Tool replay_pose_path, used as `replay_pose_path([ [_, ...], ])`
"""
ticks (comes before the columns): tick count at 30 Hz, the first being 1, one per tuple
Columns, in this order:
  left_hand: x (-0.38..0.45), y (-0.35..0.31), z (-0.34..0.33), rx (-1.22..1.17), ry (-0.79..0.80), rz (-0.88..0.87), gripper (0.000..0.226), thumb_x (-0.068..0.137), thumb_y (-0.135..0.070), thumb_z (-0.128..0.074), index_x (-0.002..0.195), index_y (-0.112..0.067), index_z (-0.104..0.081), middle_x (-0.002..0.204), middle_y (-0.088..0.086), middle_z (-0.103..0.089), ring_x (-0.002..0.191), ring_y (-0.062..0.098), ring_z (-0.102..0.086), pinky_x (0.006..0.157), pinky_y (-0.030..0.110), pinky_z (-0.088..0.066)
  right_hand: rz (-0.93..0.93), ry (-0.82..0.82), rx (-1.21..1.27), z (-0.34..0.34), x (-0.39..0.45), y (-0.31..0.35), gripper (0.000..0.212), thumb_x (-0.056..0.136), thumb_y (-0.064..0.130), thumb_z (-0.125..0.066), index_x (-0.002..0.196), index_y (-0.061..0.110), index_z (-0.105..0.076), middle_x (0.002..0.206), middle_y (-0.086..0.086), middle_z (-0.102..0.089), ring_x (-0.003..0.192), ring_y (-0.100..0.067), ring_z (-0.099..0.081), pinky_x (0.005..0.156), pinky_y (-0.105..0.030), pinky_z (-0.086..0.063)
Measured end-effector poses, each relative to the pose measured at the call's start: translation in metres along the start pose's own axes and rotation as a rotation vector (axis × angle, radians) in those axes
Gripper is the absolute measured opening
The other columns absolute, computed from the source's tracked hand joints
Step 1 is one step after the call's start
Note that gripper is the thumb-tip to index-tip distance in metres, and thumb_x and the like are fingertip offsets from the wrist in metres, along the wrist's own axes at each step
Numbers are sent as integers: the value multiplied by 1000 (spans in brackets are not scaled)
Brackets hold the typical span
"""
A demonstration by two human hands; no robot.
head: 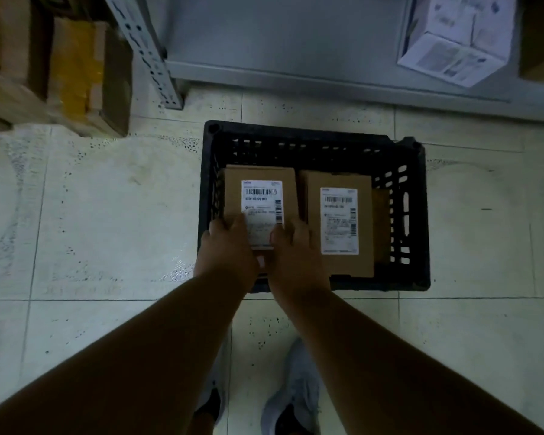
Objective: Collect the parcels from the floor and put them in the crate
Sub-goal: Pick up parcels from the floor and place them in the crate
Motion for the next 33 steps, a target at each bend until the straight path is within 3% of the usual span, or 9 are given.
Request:
replay_pose_path([
  [4, 11, 0, -5, 177, 43, 43, 51, 90, -32, -63, 133, -13, -43, 141, 15, -34, 129, 35, -39, 101, 43, -48, 87, 104, -27, -14, 9, 1, 54, 98, 28, -55, 147, 19, -37, 157, -12, -18, 145, -32, -22, 115, -45, -36],
  [9, 20, -2, -18, 222, 147, 21, 59, 91, -23, -61, 145, -13, -37, 151, 11, -25, 135, 36, -33, 107, 44, -43, 75, 200, 21, -26, 18, -2, 48, 99, 31, -53, 144, 20, -44, 153, -9, -27, 142, -29, -26, 114, -41, -34],
  [11, 24, -2, -29, 287, 177, -21, 50, 95, -26, -53, 143, -17, -43, 154, 11, -22, 137, 35, -33, 108, 43, -39, 87, 225, 46, -30, 18, -4, 53, 98, 35, -55, 148, 22, -41, 154, -7, -28, 142, -28, -28, 114, -39, -34],
  [15, 33, 4, -46, 364, 186, -40, 43, 98, -30, -45, 140, -23, -47, 151, 9, -31, 134, 35, -39, 105, 45, -40, 100, 246, 71, -35, 19, -10, 64, 95, 38, -60, 152, 26, -34, 154, -4, -27, 142, -26, -29, 113, -39, -35],
  [19, 42, 6, -48, 438, 254, -91, 50, 95, -29, -55, 142, -25, -39, 141, 11, -44, 123, 35, -51, 97, 45, -50, 65, 296, 86, -38, 25, -10, 62, 94, 30, -62, 151, 26, -37, 154, -3, -28, 142, -26, -30, 115, -41, -35],
  [23, 41, -9, -31, 342, 328, -62, 52, 94, -23, -58, 144, -19, -44, 143, 9, -47, 128, 29, -50, 105, 40, -46, 21, 368, 98, -24, 30, -11, 54, 95, 16, -60, 146, 26, -43, 151, -4, -35, 139, -28, -35, 115, -42, -34],
  [25, 34, -19, -16, 309, 302, -73, 63, 91, -10, -58, 149, -21, -36, 146, 11, -44, 129, 31, -48, 105, 42, -45, 54, 316, 51, -1, 24, -11, 50, 95, 11, -59, 142, 21, -47, 144, -6, -41, 133, -26, -40, 111, -38, -38],
  [28, 0, -41, 23, 231, 121, -105, 71, 88, -4, -59, 150, -27, -32, 146, 9, -41, 126, 32, -49, 100, 45, -49, 126, 92, 63, 56, 8, -5, 43, 92, 12, -58, 134, 17, -53, 135, -5, -47, 122, -24, -47, 100, -36, -45],
  [33, -94, -108, 115, 100, -172, -271, 58, 91, -9, -57, 144, -27, -41, 144, 5, -44, 125, 27, -49, 98, 39, -47, 127, -231, 248, 204, -45, 18, 35, 96, 21, -52, 130, 15, -54, 129, -5, -51, 117, -20, -49, 97, -29, -41],
])
Point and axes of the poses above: each hand's wrist, its own x-axis towards the middle knuckle, its own z-axis out of the back of the hand, y = z × x, the point moved 3 cm from there along x, towards the middle knuckle
